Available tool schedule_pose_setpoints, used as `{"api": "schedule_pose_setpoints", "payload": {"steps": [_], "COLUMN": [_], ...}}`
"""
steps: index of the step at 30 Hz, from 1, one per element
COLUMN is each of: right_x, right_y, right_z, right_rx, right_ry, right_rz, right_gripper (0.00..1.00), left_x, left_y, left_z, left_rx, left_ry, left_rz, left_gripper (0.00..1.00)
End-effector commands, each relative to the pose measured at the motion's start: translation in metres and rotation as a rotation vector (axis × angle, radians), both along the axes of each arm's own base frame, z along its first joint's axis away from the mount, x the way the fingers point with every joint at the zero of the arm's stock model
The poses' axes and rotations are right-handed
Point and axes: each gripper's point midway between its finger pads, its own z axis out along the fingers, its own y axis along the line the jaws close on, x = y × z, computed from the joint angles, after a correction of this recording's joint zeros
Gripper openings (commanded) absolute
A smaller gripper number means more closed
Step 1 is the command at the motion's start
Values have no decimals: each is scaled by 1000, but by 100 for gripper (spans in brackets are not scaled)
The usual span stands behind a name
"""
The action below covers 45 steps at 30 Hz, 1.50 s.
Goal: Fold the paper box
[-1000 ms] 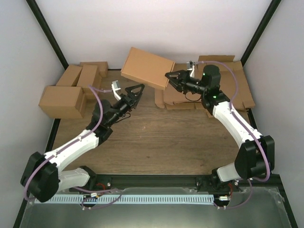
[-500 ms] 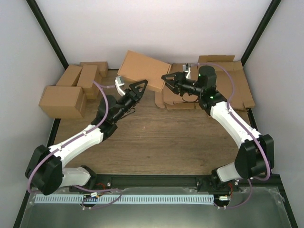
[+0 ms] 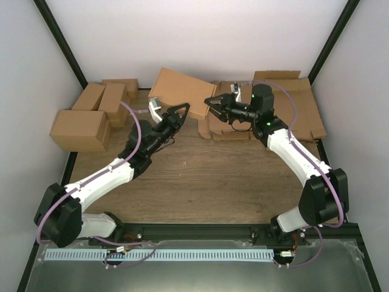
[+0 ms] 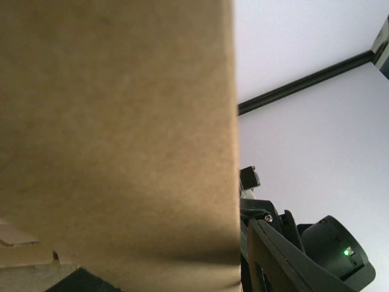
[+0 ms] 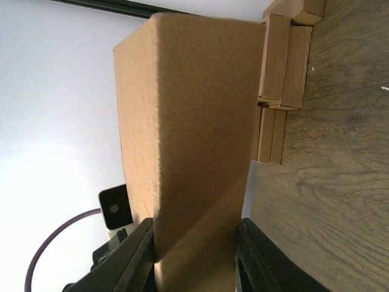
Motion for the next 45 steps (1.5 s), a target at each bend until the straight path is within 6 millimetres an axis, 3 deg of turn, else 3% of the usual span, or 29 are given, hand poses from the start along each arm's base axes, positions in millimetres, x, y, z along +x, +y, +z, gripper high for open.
{"api": "schedule_pose_setpoints", "payload": {"steps": [1,4,10,14,18,27,29,33,39,45], "right_x": [-11,-13,-17,-22,-25,-53,-58,-65,-73,-81], "right_y": [7,8,-3,-15,-26,-39,-39,-37,-38,-36], "right_z": [19,19,13,12,6,-9,-9,-8,-3,4], "right_rx": [2,-2,-54,-94,-159,-206,-201,-195,-192,-187], "right_ry": [-58,-73,-127,-183,-219,-295,-305,-314,-338,-353], "right_rz": [49,61,8,-30,-53,-31,-17,11,27,60], "right_gripper": [32,43,75,87,89,90,90,90,90,90], "left_x": [-1,1,12,26,31,13,11,13,23,29], "left_y": [3,11,40,82,136,303,329,356,375,408], "left_z": [23,17,5,-8,-14,-47,-49,-59,-78,-89], "left_rx": [-14,-4,57,56,153,189,188,232,234,269], "left_ry": [-68,-25,51,83,118,237,242,293,343,395], "left_rz": [23,68,102,126,224,389,413,394,326,383], "left_gripper": [36,23,24,26,29,30,30,31,32,33]}}
